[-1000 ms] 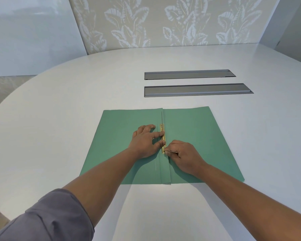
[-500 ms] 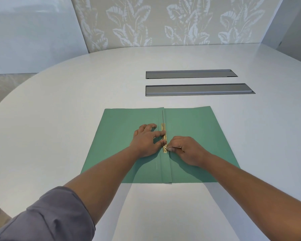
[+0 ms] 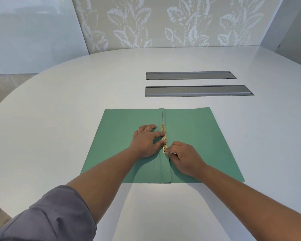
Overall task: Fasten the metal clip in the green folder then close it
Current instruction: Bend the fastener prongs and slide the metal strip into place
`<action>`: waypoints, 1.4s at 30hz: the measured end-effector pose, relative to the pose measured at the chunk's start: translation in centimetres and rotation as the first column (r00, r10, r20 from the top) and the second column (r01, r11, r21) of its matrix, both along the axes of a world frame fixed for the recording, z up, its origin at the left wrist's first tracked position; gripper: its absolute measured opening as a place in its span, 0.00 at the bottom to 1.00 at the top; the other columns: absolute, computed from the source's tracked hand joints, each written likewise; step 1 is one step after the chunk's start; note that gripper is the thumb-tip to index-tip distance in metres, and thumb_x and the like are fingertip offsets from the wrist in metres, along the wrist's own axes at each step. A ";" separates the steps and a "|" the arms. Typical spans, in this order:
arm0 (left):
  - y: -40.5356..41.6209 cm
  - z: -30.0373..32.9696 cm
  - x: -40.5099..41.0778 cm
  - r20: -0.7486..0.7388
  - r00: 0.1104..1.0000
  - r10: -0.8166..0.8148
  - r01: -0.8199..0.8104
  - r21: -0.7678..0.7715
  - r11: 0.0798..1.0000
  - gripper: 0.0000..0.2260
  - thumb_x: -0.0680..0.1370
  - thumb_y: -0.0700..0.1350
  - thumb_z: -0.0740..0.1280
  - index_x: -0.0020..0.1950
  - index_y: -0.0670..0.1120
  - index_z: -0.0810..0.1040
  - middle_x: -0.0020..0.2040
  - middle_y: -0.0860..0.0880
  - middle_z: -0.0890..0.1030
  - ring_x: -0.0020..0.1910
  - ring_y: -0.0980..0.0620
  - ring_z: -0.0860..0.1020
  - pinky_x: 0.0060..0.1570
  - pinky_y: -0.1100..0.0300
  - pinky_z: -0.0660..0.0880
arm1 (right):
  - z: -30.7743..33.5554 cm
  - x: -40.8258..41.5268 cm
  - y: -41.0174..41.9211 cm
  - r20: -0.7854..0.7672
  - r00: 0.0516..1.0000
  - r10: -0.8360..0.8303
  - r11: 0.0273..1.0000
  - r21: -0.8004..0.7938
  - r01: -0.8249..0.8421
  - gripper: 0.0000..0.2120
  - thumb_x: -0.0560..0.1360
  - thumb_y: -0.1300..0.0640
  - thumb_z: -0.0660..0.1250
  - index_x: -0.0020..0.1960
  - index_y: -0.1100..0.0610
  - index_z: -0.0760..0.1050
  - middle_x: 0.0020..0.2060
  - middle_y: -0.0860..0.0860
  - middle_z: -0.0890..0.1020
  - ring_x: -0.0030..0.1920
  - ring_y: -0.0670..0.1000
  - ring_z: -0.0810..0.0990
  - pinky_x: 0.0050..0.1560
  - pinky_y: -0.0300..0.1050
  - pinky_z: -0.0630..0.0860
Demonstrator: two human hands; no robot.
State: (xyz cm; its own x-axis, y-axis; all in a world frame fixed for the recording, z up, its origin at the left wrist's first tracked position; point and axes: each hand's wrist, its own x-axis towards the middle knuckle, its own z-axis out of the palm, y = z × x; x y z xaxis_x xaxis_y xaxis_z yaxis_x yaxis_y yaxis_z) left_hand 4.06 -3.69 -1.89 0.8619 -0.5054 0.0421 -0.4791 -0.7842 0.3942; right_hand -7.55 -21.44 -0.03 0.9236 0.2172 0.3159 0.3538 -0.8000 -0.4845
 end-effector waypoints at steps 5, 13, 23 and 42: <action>-0.1 -0.1 0.1 0.015 1.000 0.002 -0.002 0.005 1.000 0.24 0.75 0.70 0.58 0.70 0.67 0.72 0.76 0.53 0.66 0.77 0.44 0.57 0.73 0.43 0.55 | 0.0 -0.5 1.1 -0.027 0.997 -0.072 0.997 0.006 0.072 0.10 0.76 0.61 0.68 0.36 0.61 0.77 0.33 0.54 0.78 0.35 0.54 0.74 0.35 0.52 0.72; -0.1 -0.1 0.0 0.023 1.000 -0.001 0.001 0.012 1.000 0.24 0.76 0.69 0.59 0.71 0.67 0.72 0.77 0.53 0.66 0.77 0.44 0.57 0.73 0.43 0.55 | 0.0 -0.9 1.8 -0.030 0.993 -0.110 0.994 -0.013 0.110 0.11 0.77 0.57 0.68 0.37 0.58 0.79 0.34 0.52 0.78 0.35 0.53 0.75 0.33 0.49 0.69; 0.0 -0.2 0.1 0.009 1.000 -0.011 0.011 0.017 1.000 0.24 0.77 0.69 0.58 0.71 0.67 0.71 0.77 0.53 0.65 0.77 0.45 0.56 0.73 0.43 0.54 | 0.3 -1.5 1.3 -0.030 0.999 0.012 0.994 -0.105 -0.015 0.21 0.71 0.38 0.66 0.46 0.55 0.84 0.37 0.48 0.78 0.36 0.48 0.74 0.33 0.43 0.69; -0.3 0.4 0.2 -0.005 1.000 -0.010 0.010 0.036 0.999 0.21 0.79 0.66 0.58 0.71 0.66 0.73 0.76 0.53 0.66 0.75 0.45 0.58 0.71 0.45 0.55 | 0.1 2.2 0.2 -0.366 0.916 -0.162 0.956 0.174 0.238 0.07 0.74 0.50 0.74 0.47 0.48 0.76 0.30 0.48 0.81 0.30 0.45 0.76 0.35 0.46 0.73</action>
